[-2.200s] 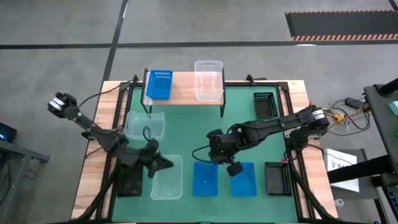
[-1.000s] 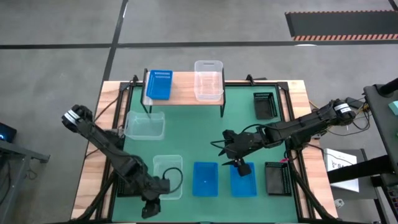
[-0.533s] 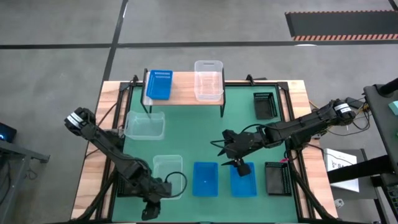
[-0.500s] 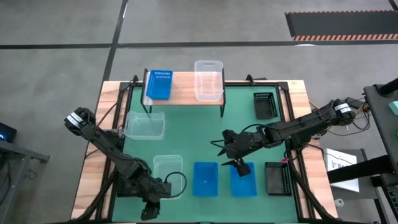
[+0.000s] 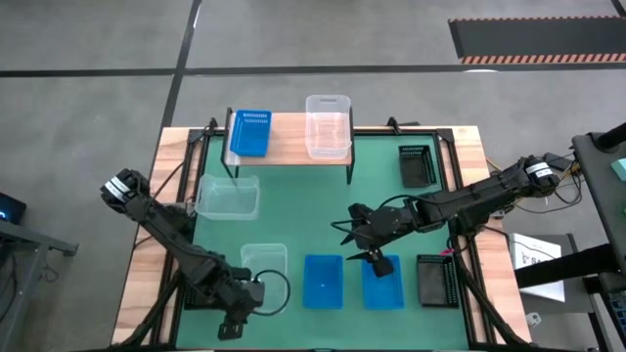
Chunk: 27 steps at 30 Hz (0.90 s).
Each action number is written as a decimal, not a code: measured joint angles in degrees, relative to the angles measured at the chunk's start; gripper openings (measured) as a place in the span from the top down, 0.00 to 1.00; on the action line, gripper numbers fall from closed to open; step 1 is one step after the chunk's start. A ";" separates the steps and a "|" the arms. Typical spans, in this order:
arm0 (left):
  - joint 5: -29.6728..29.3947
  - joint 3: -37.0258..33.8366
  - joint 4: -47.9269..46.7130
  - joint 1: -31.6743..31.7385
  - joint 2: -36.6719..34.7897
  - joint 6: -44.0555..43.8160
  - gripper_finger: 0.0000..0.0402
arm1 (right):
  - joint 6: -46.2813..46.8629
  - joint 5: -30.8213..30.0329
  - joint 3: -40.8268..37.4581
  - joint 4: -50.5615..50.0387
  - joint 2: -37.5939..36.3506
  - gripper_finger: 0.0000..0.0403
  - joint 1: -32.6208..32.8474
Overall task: Stack baskets on shelf by color
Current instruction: Stack the bottom transparent bin on the other transparent bin on the shelf
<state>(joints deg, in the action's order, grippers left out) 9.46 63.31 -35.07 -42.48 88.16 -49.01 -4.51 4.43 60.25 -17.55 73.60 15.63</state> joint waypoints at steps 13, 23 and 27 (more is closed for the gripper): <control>-3.16 -0.40 -0.31 -0.02 0.38 4.48 0.72 | 0.00 -0.09 0.00 3.07 0.00 0.54 -0.01; -5.51 -1.82 0.69 -0.02 0.37 4.83 0.71 | 0.90 -0.07 0.00 3.17 0.00 0.54 -0.01; -6.88 -1.86 2.48 -0.07 0.37 4.83 0.72 | 0.87 -0.07 0.00 3.99 0.29 0.54 -0.01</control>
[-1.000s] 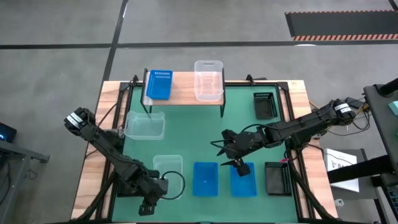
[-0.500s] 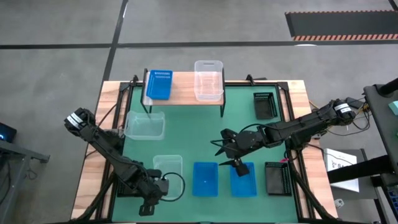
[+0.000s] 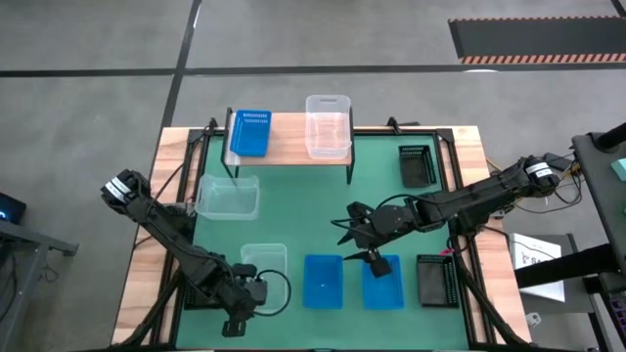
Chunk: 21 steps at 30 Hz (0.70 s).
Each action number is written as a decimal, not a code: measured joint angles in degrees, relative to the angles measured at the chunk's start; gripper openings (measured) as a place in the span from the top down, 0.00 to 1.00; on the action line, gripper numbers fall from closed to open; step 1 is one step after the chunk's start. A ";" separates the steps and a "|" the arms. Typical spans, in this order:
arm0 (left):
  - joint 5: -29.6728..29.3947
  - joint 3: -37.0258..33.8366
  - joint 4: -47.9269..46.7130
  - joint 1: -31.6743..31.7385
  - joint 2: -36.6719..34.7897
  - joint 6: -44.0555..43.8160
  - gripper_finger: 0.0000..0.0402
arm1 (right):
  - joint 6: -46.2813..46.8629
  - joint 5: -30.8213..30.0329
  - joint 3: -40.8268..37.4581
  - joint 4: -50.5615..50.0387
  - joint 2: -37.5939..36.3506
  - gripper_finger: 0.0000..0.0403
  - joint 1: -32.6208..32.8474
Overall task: Stack baskets on shelf by color
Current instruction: Stack the bottom transparent bin on the other transparent bin on the shelf
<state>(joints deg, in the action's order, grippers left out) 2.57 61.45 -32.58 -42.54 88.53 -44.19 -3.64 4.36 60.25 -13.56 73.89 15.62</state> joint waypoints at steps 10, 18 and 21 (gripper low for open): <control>2.03 1.44 -3.37 -1.00 -1.19 -0.95 0.72 | -2.36 -0.04 5.12 6.64 9.13 0.55 -0.68; -6.33 3.76 -0.84 -7.26 -2.19 -7.41 0.85 | -8.93 -0.22 20.92 -5.22 19.11 0.70 -3.65; -7.27 3.53 -0.54 -10.23 -0.82 -11.39 0.95 | -11.62 0.11 26.19 -8.43 22.68 0.78 -4.52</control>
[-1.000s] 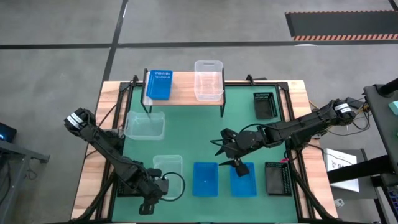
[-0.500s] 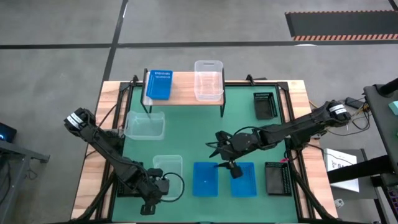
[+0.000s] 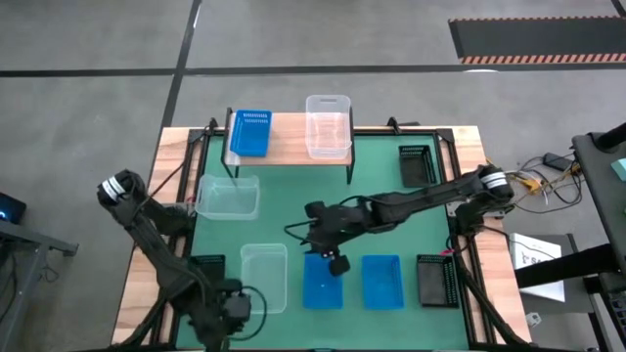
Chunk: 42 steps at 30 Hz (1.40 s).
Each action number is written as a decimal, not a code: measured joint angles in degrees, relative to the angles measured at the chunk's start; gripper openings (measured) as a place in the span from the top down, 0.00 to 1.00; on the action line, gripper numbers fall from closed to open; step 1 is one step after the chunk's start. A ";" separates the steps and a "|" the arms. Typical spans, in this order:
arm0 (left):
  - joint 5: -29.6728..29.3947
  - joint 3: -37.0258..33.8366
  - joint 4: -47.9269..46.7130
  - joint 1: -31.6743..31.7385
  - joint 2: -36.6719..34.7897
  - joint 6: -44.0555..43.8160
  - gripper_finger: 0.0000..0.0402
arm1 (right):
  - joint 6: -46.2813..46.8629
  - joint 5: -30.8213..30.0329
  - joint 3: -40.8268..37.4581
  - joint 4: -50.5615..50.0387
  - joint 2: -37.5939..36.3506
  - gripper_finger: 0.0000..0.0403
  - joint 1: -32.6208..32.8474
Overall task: Stack baskets on shelf by color
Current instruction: Stack the bottom transparent bin on the other transparent bin on the shelf
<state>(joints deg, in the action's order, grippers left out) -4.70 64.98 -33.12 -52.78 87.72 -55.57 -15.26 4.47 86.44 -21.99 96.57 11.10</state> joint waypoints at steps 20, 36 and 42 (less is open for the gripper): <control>-9.44 0.66 -3.34 -0.39 0.04 -0.16 1.00 | -0.18 -0.04 5.43 -9.92 6.04 0.98 -1.46; -13.82 -6.38 -3.30 0.84 0.25 -2.66 1.00 | -3.60 -11.50 5.43 -4.93 15.37 0.98 -8.26; -13.83 -8.59 -11.70 2.86 0.21 -6.21 1.00 | -4.17 -1.90 5.62 -5.20 17.66 0.98 -8.02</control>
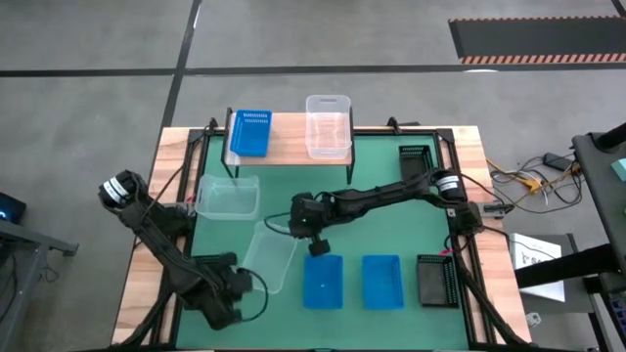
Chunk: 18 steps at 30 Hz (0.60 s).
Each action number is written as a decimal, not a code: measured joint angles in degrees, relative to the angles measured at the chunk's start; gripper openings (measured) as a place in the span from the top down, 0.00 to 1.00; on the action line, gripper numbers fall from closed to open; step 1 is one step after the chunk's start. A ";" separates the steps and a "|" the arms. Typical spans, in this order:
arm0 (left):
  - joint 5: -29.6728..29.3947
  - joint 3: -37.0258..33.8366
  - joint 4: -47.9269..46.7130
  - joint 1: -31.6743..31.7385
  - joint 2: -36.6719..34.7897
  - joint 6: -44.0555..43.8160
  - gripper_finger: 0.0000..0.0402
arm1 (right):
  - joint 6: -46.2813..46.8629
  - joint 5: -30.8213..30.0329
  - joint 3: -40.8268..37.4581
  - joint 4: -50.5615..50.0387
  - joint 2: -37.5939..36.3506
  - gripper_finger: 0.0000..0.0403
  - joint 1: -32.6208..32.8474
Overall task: Stack baskets on shelf by color
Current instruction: Stack the bottom transparent bin on the other transparent bin on the shelf
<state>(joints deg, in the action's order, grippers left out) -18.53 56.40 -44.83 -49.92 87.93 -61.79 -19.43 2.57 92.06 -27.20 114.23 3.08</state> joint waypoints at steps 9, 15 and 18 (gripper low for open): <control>4.62 3.14 -17.75 0.06 -4.12 -12.44 1.00 | -3.09 5.27 0.12 -7.17 -6.18 0.98 5.13; 4.57 2.80 -3.85 -0.05 -6.28 -7.11 1.00 | -3.05 -4.34 0.06 -7.23 -7.58 0.98 4.52; 3.79 2.29 7.46 -0.08 -5.83 -0.40 1.00 | -2.03 -6.79 -0.25 -5.52 -7.15 0.98 3.05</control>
<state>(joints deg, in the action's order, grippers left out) -14.74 58.69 -37.37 -50.00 82.09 -62.19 -21.46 -4.22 91.80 -32.71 107.09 6.12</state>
